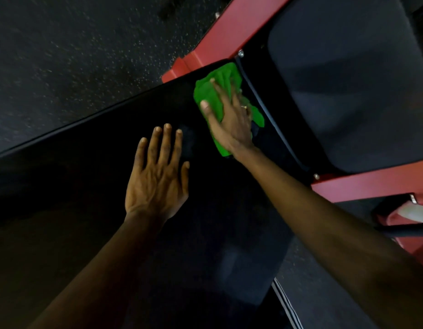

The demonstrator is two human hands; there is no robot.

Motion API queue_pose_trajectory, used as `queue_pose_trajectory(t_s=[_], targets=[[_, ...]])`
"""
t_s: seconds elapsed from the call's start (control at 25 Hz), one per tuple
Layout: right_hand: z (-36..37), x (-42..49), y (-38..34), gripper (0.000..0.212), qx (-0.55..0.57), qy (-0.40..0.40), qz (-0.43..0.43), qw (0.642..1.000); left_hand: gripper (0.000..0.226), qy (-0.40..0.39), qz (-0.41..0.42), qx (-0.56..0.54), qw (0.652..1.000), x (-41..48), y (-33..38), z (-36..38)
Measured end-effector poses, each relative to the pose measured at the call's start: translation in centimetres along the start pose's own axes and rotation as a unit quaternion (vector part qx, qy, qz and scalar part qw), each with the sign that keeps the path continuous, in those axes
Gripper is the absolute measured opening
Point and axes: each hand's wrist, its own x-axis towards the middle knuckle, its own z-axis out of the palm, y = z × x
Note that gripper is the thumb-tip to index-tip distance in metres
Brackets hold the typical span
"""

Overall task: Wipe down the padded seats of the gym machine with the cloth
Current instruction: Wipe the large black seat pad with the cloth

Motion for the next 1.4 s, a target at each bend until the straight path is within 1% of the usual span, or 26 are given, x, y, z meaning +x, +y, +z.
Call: queue_pose_trajectory(t_s=[0.08,0.12,0.16,0.2,0.28,0.32,0.36,0.4,0.48,0.52,0.64,0.72,0.76,0.84,0.88,0.92,0.96,1.0,1.08,1.12,1.16,1.2,1.24,1.32,1.36,1.4], targets=[[0.0,-2.2,0.3,0.070,-0.029,-0.032,-0.088,0.995,0.068,-0.004,0.001,0.004,1.000,0.0,0.0,-0.1],[0.0,-2.6,1.3,0.070,-0.030,-0.027,-0.102,0.994,0.068,-0.004,0.000,0.007,1.000,-0.1,0.0,-0.1],[-0.1,-2.6,2.4,0.070,-0.021,-0.010,-0.082,0.996,0.067,-0.004,-0.002,0.009,1.000,-0.1,-0.1,-0.1],[-0.2,-2.6,3.7,0.072,-0.005,0.012,-0.024,1.000,0.066,-0.008,-0.002,0.012,1.000,0.0,0.0,-0.1],[-0.2,-4.0,4.5,0.079,0.025,0.044,0.107,0.993,0.065,-0.011,-0.002,0.017,1.000,-0.1,0.0,0.0],[0.0,-5.9,4.0,0.079,0.032,0.038,0.135,0.990,0.066,-0.008,-0.002,0.018,1.000,-0.1,-0.1,0.0],[0.3,-8.5,3.0,0.077,0.036,0.024,0.118,0.992,0.067,-0.007,-0.002,0.017,1.000,-0.1,-0.1,0.0],[0.5,-11.2,1.8,0.074,0.032,0.002,0.076,0.997,0.068,-0.007,-0.002,0.014,1.000,-0.1,-0.1,0.0],[0.5,-12.6,0.5,0.066,0.029,-0.028,0.005,0.999,0.069,-0.002,-0.005,0.007,1.000,-0.2,-0.2,-0.1],[0.3,-10.7,0.1,0.064,0.028,-0.023,-0.021,0.999,0.069,-0.002,-0.004,0.008,1.000,-0.2,-0.2,-0.1],[-0.1,-2.7,-1.8,0.061,0.025,-0.040,-0.037,0.998,0.069,-0.006,0.001,0.012,1.000,-0.1,0.0,0.2],[0.1,-0.7,-2.9,0.060,0.033,-0.044,-0.048,0.997,0.069,-0.013,-0.002,0.018,1.000,-0.1,-0.1,0.1],[0.2,-0.9,-3.1,0.059,0.021,-0.041,-0.090,0.995,0.069,-0.015,-0.002,0.020,1.000,-0.2,-0.1,0.1],[0.2,-1.3,-2.2,0.057,-0.023,-0.030,-0.219,0.975,0.069,-0.015,-0.001,0.026,1.000,-0.2,-0.1,-0.1],[0.1,-1.1,-1.5,0.057,-0.035,-0.029,-0.260,0.964,0.070,-0.017,-0.001,0.024,1.000,-0.1,0.0,-0.1],[0.1,-0.7,-1.0,0.057,-0.040,-0.027,-0.270,0.962,0.070,-0.018,-0.002,0.021,1.000,0.0,0.1,-0.1],[0.0,-0.3,-0.7,0.057,-0.038,-0.025,-0.251,0.967,0.070,-0.018,-0.003,0.018,1.000,0.0,0.1,-0.2],[0.0,-0.2,-0.5,0.057,-0.033,-0.017,-0.203,0.978,0.070,-0.016,-0.005,0.017,1.000,-0.1,0.1,-0.2],[0.6,-0.6,0.7,0.061,-0.010,0.022,-0.071,0.997,0.068,-0.015,-0.008,0.019,1.000,-0.3,0.1,-0.4],[0.7,-1.9,1.6,0.062,0.003,0.043,-0.007,0.999,0.066,-0.016,-0.006,0.019,1.000,-0.2,0.1,-0.4],[0.9,-4.3,2.2,0.061,0.015,0.060,0.038,0.997,0.066,-0.018,-0.002,0.019,1.000,-0.2,0.1,-0.3],[1.1,-7.9,2.4,0.061,0.029,0.061,0.063,0.996,0.066,-0.017,0.000,0.017,1.000,-0.2,0.0,-0.2],[1.3,-12.3,2.6,0.061,0.035,0.049,0.065,0.996,0.066,-0.013,0.002,0.016,1.000,-0.2,-0.1,-0.2],[1.2,-21.0,3.0,0.062,0.004,0.002,0.017,1.000,0.066,-0.005,0.003,0.014,1.000,-0.3,0.0,-0.2],[1.1,-23.3,3.8,0.063,-0.010,-0.019,-0.007,1.000,0.066,-0.004,-0.001,0.015,1.000,-0.3,-0.1,-0.1],[1.1,-23.2,5.3,0.063,-0.020,-0.028,-0.017,0.999,0.066,-0.006,-0.003,0.015,1.000,-0.3,-0.2,0.0]])
